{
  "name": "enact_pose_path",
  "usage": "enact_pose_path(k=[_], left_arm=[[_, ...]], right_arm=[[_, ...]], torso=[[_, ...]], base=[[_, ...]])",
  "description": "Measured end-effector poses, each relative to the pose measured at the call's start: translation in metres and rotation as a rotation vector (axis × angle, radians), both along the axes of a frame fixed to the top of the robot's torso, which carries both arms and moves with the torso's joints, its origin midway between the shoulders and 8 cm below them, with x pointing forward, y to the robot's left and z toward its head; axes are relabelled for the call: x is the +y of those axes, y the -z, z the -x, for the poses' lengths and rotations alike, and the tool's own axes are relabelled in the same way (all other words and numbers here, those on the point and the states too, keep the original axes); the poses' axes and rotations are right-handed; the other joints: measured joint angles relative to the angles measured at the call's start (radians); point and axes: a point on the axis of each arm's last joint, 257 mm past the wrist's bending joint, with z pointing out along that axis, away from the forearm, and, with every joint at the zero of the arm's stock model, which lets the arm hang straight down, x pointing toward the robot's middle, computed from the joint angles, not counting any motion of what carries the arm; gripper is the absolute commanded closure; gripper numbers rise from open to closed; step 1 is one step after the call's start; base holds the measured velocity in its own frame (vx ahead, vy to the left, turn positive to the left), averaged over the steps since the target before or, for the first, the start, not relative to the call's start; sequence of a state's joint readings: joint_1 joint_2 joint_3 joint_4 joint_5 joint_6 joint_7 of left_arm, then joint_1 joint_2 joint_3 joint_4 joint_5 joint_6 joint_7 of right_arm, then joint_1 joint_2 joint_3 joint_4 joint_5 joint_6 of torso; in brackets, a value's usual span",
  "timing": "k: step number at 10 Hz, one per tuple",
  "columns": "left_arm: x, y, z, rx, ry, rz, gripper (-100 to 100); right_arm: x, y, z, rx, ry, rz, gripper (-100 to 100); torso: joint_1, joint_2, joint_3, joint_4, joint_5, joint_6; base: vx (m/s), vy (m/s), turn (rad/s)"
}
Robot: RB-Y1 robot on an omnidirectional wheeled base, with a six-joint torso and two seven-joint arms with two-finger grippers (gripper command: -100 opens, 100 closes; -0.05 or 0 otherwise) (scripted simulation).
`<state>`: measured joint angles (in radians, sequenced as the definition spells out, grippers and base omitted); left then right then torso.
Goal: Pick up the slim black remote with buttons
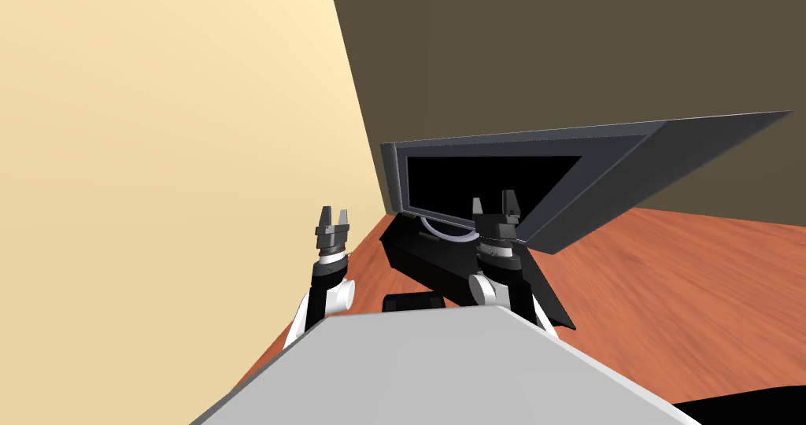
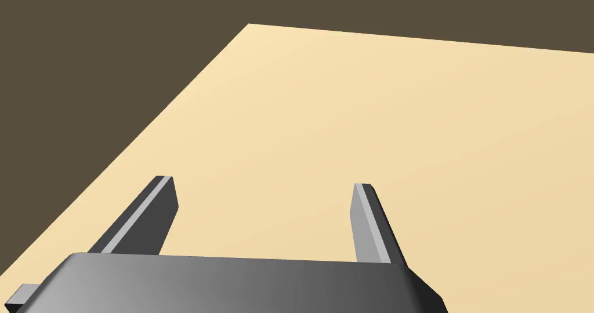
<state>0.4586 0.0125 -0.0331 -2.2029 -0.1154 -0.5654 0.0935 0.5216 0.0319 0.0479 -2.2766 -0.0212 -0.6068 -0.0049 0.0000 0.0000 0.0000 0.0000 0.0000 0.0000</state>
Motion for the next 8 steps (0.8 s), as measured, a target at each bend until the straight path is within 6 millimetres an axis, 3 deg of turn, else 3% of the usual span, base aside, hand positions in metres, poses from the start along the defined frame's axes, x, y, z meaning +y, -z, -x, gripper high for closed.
enact_pose_path(k=[4,8], left_arm=[[0.0,0.0,0.0,0.0,0.0,0.0,0],[0.0,0.0,0.0,0.0,0.0,0.0,0]], right_arm=[[0.017,0.03,-0.019,0.093,-0.062,0.106,-100],[0.033,0.078,-0.037,0.226,-0.115,0.213,-100]], torso=[[0.001,-0.001,0.0,0.0,0.0,0.0],[0.002,0.0,0.0,0.0,0.0,0.0]], base=[[0.003,0.024,0.172],[0.002,0.036,0.195]])
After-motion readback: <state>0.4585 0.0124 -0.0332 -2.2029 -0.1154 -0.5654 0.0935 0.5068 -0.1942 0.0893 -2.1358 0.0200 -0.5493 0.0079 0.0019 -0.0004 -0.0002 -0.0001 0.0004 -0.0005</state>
